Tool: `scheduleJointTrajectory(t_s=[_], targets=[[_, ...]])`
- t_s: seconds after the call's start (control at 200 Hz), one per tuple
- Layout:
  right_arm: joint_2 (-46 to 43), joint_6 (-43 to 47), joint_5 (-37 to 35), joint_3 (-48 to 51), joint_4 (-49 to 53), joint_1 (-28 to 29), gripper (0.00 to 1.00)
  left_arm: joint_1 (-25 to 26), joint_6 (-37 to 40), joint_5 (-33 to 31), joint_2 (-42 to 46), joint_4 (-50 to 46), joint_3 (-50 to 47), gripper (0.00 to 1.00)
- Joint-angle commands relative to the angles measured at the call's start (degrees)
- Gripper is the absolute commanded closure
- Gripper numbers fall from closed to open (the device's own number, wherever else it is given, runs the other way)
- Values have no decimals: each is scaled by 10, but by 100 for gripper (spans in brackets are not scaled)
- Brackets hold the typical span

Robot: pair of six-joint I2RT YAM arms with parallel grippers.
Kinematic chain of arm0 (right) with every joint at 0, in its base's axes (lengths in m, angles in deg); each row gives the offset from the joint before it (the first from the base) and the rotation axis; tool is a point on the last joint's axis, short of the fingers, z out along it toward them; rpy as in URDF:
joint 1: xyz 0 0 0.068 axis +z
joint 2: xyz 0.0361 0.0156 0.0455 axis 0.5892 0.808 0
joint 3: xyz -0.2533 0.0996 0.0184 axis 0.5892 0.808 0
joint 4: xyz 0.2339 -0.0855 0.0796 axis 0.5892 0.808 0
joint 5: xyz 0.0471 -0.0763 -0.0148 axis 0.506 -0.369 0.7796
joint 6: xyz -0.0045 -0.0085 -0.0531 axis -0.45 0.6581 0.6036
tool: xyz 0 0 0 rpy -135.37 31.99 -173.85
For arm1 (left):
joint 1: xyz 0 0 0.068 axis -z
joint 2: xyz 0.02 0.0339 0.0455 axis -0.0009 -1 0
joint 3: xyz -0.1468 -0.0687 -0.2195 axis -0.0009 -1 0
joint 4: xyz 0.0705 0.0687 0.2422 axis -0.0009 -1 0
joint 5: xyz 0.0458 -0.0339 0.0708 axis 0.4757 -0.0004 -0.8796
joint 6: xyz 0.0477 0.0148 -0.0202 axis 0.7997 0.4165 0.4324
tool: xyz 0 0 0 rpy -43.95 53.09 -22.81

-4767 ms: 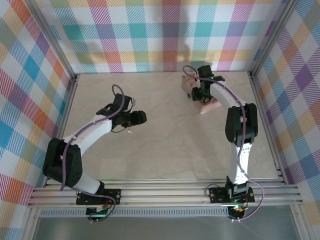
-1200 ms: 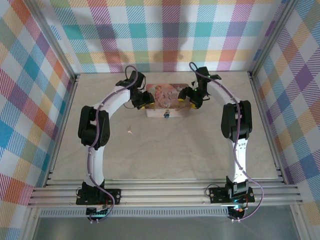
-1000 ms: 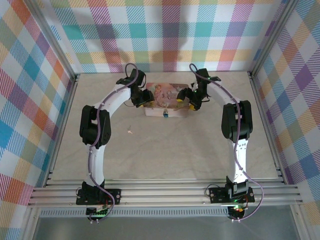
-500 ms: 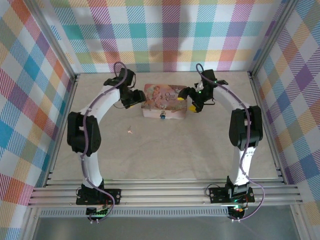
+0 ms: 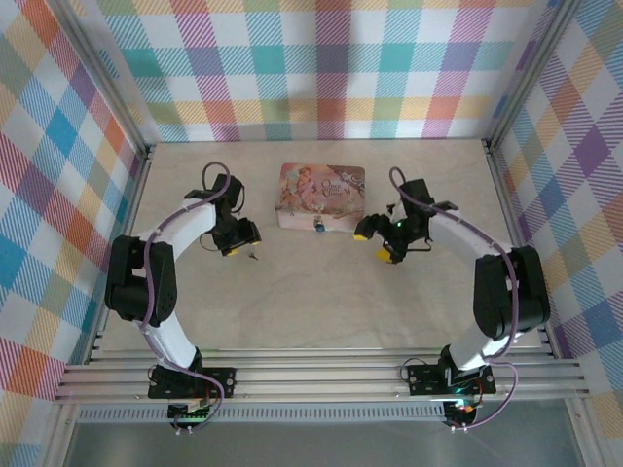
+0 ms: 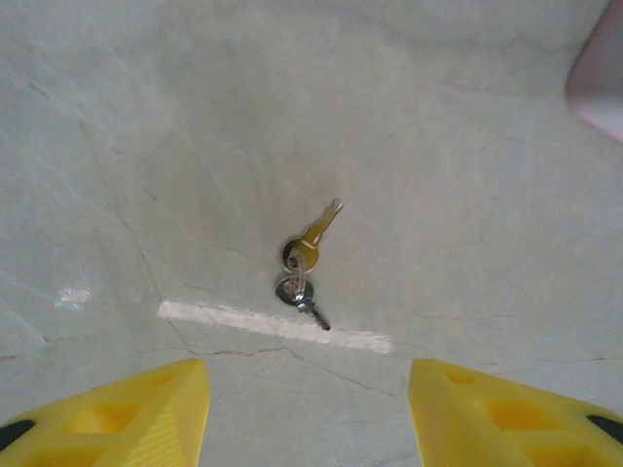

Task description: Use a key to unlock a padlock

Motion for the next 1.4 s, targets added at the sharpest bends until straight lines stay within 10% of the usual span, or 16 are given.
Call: scheduleJointTrajectory(t_s=[0.0,0.89,1.175,1.4], targets=[[-31,1,-23,20,-14,22,18,-3,4,10,-2,13,-8,46],[-14,4,-44,-1,-21,50,18,5,21,-3,-104,47,16,75],[-16,1,-30,2,-33,50,18,13,51,7,-75,45,-5,100],[-44,-26,5,33,-97,50,21,36,59,11,-6,44,-41,100]])
